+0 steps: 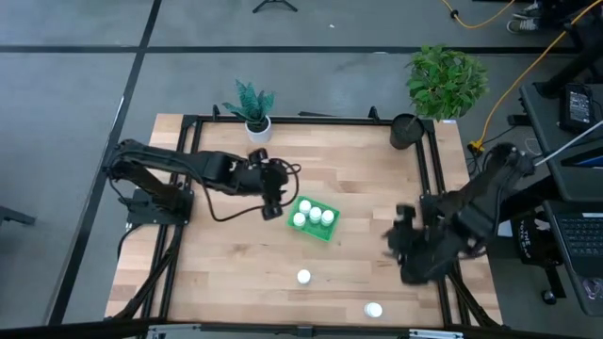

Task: Pick and place pill bottles into a basket
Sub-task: Put the white pill bottle into the green bin

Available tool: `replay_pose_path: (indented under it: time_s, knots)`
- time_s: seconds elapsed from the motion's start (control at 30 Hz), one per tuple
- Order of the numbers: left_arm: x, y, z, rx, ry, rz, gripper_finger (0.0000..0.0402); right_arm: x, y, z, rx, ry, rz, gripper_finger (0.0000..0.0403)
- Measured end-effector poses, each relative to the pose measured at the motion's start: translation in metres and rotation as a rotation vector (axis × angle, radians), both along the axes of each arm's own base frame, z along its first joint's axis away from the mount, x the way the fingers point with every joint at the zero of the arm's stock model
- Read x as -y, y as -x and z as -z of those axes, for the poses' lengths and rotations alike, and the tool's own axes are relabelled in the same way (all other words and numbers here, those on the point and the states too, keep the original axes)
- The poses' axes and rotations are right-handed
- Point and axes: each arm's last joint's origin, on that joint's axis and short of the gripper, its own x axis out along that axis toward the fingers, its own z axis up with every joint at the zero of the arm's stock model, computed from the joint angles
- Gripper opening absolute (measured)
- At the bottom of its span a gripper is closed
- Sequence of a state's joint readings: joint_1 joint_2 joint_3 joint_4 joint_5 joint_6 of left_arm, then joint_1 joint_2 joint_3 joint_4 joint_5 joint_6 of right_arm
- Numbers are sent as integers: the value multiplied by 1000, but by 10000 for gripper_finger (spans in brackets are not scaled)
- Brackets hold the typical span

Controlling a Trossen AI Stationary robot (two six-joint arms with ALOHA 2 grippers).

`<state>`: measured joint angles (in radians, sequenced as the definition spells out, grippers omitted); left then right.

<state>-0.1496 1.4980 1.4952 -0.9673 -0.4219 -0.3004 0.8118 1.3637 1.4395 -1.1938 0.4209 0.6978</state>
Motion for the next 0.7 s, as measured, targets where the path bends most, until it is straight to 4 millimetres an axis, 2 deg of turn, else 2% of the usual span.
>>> replay_pose_path:
  time_s: [0.1, 0.17, 0.4, 0.53, 0.7]
  knots:
    - [5, 10, 1, -69, -37, 18, 185, -34, -11, 1, -51, -135, 41, 191]
    - [10, 14, 1, -99, -52, 38, 182, -52, -19, 5, -101, -220, 129, 191]
    - [28, 15, 6, -124, -109, 186, 171, -106, -46, 44, -224, -373, 417, 191]
    - [34, 15, 11, -124, -111, 213, 169, -126, -56, 74, -294, -414, 542, 201]
    - [40, 14, 24, -129, -55, 265, 169, -137, -60, 99, -443, -422, 627, 265]
